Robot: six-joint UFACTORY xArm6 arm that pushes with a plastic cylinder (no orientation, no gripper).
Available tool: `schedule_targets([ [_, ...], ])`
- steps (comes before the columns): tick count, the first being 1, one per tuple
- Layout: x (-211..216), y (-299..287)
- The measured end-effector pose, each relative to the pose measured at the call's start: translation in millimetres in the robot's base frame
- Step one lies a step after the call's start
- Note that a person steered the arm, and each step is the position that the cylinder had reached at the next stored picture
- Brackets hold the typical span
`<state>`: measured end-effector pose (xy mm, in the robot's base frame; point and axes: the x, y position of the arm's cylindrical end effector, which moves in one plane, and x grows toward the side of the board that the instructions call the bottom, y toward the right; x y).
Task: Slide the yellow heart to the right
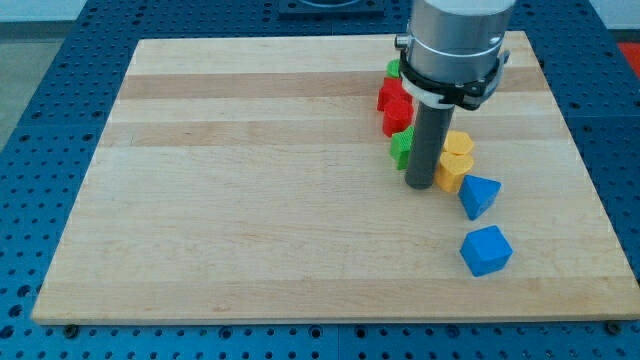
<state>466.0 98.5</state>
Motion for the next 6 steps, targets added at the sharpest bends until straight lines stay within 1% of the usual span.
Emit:
schedule_targets([
  [1,-7.4,-2.8],
  [4,-18.0,-37.3],
  [5,-6.8,-26.2],
  [6,3.4,-1.4],
])
